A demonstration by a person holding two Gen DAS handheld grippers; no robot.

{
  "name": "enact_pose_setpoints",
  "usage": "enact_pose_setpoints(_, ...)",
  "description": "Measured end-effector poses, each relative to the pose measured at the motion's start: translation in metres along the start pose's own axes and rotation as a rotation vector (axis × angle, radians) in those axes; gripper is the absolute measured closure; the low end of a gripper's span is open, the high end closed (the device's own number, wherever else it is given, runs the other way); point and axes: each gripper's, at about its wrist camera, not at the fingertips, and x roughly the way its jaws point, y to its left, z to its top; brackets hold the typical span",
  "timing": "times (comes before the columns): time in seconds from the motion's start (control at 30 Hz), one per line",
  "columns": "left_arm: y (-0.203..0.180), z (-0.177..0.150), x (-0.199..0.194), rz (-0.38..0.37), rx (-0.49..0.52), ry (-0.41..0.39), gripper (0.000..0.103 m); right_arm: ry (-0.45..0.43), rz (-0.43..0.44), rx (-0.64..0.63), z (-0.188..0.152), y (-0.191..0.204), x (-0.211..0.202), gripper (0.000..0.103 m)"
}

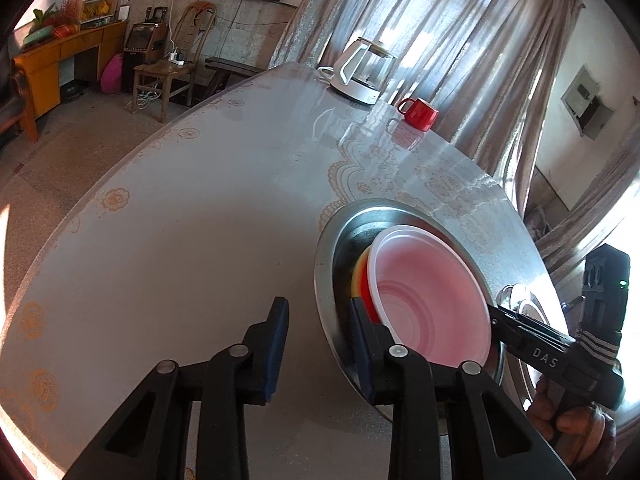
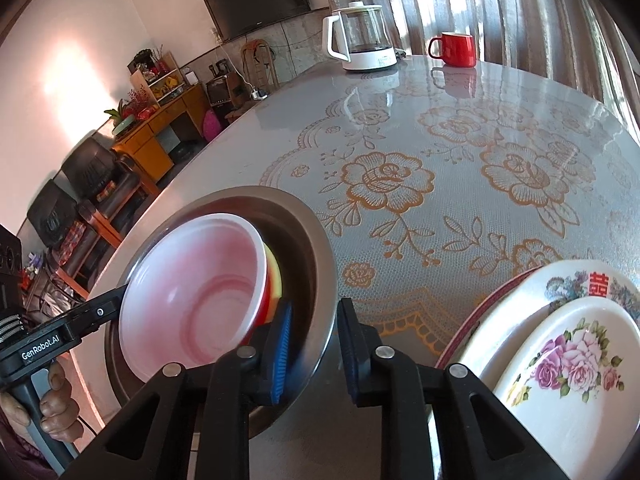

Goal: Organize plates and bowls

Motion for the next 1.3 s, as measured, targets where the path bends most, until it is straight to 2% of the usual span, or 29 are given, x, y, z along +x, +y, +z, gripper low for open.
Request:
enact_pose_setpoints(0.2, -0.004, 0.001, 0.000, -0.010, 0.029, -0.008, 0.082, 0.009, 0.003, 0.019, 0.001, -0.002, 0.001, 0.081)
enact_pose_setpoints(0.27, -0.006, 0.000, -0.002, -0.040, 0.035, -0.009, 0.082, 0.010, 0.006, 0.022, 0.002, -0.002, 0.001, 0.081)
enact_pose_setpoints(0.4, -0.011, -0.004, -0.004, -0.034, 0.061, -0.015, 0.082, 0.025, 0.045, 0.040, 0.003, -0.003, 0.003, 0.083)
enact_pose_setpoints(0.9, -0.011, -0.016, -0.012, -0.050, 0.060, -0.017, 0.083, 0.026, 0.059, 0.044, -0.005, 0.000, -0.003, 0.083)
enact_pose_setpoints(1.1, -0.002, -0.003, -0.005, -0.021, 0.007, -0.013, 0.076, 0.023, 0.060, 0.043, -0.003, 0.000, 0.000, 0.083)
enact_pose_setpoints(1.3, -0.006, -0.006, -0.004, -0.031, 0.032, -0.023, 0.080, 0.020, 0.053, 0.034, -0.003, 0.001, 0.001, 0.083)
